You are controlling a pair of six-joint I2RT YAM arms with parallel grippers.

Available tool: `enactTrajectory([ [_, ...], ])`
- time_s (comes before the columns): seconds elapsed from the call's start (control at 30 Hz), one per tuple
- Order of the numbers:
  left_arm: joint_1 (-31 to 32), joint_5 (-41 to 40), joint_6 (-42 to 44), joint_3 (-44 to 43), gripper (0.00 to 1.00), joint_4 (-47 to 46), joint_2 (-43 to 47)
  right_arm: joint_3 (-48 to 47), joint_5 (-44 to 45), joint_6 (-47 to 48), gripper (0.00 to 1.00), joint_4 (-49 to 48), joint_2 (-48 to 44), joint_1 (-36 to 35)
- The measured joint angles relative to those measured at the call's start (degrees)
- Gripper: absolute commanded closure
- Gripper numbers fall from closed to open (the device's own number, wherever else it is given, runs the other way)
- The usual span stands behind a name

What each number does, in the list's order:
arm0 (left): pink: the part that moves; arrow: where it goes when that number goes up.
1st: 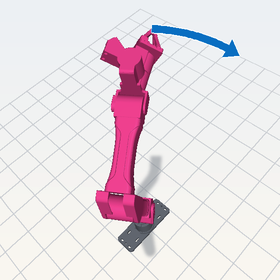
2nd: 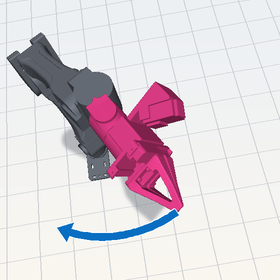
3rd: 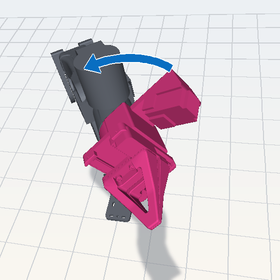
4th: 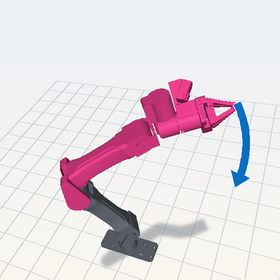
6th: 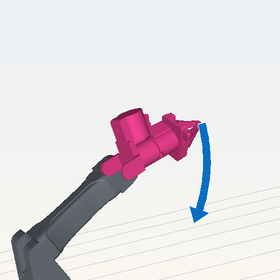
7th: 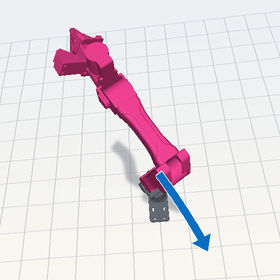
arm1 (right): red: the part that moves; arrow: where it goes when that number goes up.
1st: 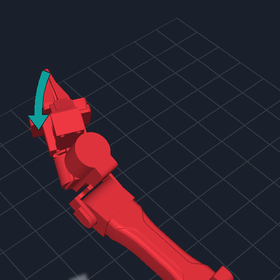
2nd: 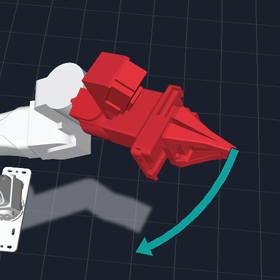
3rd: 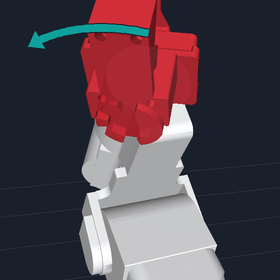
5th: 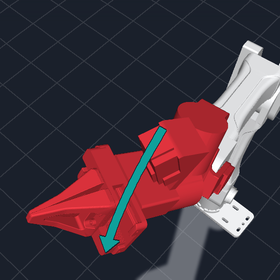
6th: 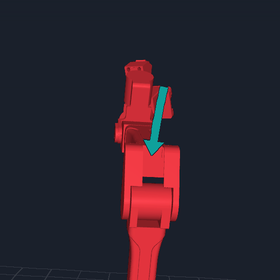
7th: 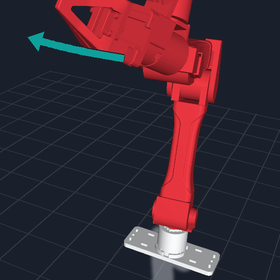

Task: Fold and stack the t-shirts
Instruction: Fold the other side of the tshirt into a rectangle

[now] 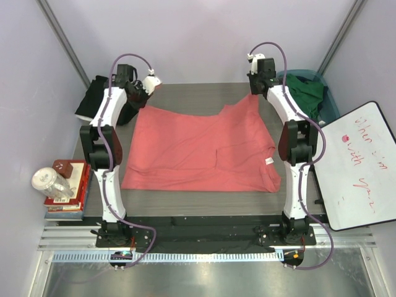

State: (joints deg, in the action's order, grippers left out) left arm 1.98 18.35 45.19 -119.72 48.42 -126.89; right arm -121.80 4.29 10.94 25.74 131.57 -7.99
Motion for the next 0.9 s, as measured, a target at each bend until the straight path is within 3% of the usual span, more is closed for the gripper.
enactTrajectory([
  [0.33,-0.4,-1.9,6.0,12.5,1.0,2.0,7.9,11.8,-9.2,4.6,0.99,2.8,-11.1,3.1],
  [0.63,-1.3,-4.0,10.8,22.3,1.0,3.3,15.7,26.5,-20.2,16.6,0.99,11.7,-26.0,4.4],
  [0.9,-1.5,-5.2,15.3,25.4,1.0,4.1,17.2,31.6,-24.8,26.8,0.99,20.6,-30.3,2.9],
])
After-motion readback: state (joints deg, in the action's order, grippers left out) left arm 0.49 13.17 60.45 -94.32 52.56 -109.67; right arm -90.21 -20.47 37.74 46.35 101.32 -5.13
